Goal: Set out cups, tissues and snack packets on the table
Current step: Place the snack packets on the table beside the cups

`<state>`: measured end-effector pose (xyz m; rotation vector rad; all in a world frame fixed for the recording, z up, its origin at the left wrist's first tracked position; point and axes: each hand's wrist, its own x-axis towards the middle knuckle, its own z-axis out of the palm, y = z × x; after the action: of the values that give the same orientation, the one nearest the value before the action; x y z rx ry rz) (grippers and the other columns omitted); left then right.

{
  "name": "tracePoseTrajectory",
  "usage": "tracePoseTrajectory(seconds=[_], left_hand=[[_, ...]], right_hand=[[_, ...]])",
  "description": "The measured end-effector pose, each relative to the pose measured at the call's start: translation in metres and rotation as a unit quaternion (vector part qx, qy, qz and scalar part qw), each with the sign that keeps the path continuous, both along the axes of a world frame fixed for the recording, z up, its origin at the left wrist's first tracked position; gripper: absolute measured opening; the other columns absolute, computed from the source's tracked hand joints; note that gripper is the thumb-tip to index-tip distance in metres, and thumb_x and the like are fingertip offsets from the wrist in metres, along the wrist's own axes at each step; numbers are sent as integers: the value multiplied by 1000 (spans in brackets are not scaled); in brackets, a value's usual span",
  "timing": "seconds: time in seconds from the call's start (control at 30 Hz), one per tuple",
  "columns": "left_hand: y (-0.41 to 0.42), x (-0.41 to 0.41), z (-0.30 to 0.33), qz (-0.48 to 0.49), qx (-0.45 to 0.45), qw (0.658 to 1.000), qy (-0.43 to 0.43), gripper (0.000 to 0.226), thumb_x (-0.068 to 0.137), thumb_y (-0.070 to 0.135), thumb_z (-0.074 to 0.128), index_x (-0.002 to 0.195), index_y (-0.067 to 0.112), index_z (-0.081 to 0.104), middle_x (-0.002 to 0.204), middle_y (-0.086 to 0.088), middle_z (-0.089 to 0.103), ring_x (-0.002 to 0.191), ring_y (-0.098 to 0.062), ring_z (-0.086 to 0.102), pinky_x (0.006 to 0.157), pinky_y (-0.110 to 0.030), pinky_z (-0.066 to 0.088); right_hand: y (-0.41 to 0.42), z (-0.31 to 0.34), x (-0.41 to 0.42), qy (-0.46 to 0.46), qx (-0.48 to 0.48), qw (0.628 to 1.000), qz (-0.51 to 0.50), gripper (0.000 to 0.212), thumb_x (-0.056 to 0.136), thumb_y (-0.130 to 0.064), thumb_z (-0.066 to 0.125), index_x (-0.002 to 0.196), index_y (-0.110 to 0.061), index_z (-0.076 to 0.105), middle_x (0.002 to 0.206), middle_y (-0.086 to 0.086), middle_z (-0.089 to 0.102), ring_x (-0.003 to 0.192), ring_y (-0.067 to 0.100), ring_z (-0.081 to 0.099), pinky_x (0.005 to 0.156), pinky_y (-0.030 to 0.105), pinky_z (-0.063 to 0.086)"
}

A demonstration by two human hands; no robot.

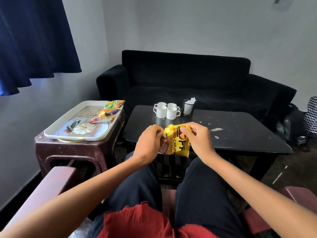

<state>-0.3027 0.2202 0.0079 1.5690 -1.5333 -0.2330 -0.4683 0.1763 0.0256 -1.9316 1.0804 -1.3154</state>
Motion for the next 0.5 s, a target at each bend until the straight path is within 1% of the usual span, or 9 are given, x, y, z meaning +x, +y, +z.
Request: tracePoseTrajectory(seconds=[0.07,0.13,0.2,0.27,0.37,0.43,0.5], left_hand=[[-1,2,3,11,4,999,32,15,98,20,43,91,23,56,94,7,58,88,-9,54,75,-24,42],[-4,3,6,18,6,998,56,16,98,19,43,90,22,57,95,5,60,90,-10,56,76,-25,45],[-6,4,9,26,10,996,81,17,99,19,43,90,22,56,94,4,61,88,-10,57,72,-22,45],[-8,7,11,35,12,994,104,16,99,19,43,91,20,56,93,5,60,85,-8,56,65,-14,40],[-10,9,12,44,21,987,153,15,100,18,43,96,16,57,95,5,60,86,-7,54,62,-13,38],[-11,7,11,47,40,980,190,16,100,19,42,98,15,57,96,4,59,88,-9,55,65,-15,38],[-12,5,9,33,70,969,234,17,100,21,41,99,15,57,96,3,59,89,-10,56,66,-18,41]], right_hand=[[-3,-1,-1,-11,8,1000,-9,9,88,-16,62,84,-22,69,79,-4,71,79,14,68,74,35,55],[-6,-2,-2,-23,17,999,-16,11,88,-16,63,83,-24,67,76,-9,70,76,9,68,70,30,55],[-9,-2,-2,-28,21,999,-23,13,88,-16,63,82,-27,66,75,-13,69,75,6,68,69,26,54],[-10,-2,-2,-30,22,999,-25,18,88,-16,63,78,-31,65,73,-15,69,73,4,68,66,21,54],[-9,-2,-2,-30,27,999,-27,23,88,-16,63,75,-35,63,72,-18,68,69,-4,67,61,12,52],[-9,-2,-1,-36,33,998,-31,23,88,-15,63,75,-34,62,72,-17,67,69,-3,67,61,11,51],[-8,-3,0,-46,41,998,-35,24,88,-14,63,75,-33,62,73,-15,68,70,1,67,63,14,52]])
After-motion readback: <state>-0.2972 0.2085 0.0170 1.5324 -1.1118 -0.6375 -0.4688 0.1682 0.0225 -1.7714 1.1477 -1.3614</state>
